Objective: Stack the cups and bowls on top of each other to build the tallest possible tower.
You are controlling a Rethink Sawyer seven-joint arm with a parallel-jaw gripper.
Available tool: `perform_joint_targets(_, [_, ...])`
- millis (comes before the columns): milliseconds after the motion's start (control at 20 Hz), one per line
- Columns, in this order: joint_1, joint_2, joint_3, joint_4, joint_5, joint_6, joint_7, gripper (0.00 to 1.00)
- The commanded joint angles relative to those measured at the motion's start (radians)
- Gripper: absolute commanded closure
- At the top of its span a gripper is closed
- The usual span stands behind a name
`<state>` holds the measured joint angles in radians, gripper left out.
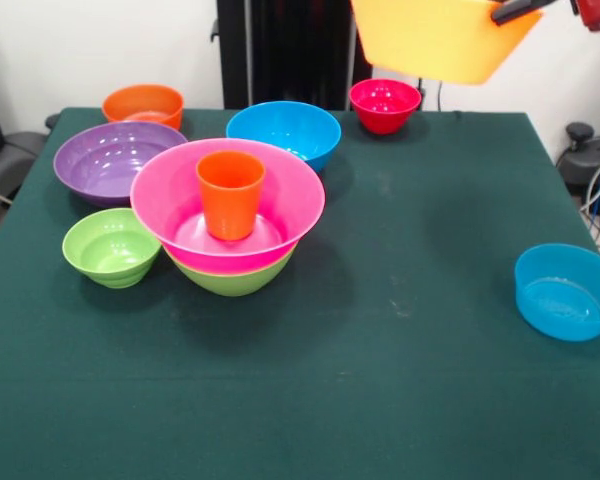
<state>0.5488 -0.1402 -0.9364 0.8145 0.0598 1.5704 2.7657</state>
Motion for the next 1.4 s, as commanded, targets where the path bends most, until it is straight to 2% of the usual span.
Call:
perform_joint_targets(50, [-0.050, -0.017, 0.133, -0.095, -0.094, 0.147, -0.378, 1.00])
perform_joint_targets(200, [-0.067, -0.004, 0.133, -0.148, -0.104, 0.198, -0.402, 1.00])
perform_joint_targets(400, [-0.086, 0.024, 0.153, -0.210, -0.131, 0.260, -0.514, 1.00])
perform_joint_targets(500, [-0.086, 0.038, 0.167, -0.220, -0.139, 0.261, -0.545, 1.00])
perform_joint_targets(650, [-0.092, 0.058, 0.180, -0.229, -0.151, 0.221, -0.581, 1.00])
perform_joint_targets(1100, [-0.097, 0.066, 0.207, -0.162, -0.141, 0.057, -0.544, 1.00])
perform_joint_targets(1300, [-0.098, 0.069, 0.215, -0.148, -0.148, 0.012, -0.550, 1.00])
perform_joint_targets(1400, [-0.102, 0.072, 0.218, -0.155, -0.156, 0.018, -0.586, 1.00])
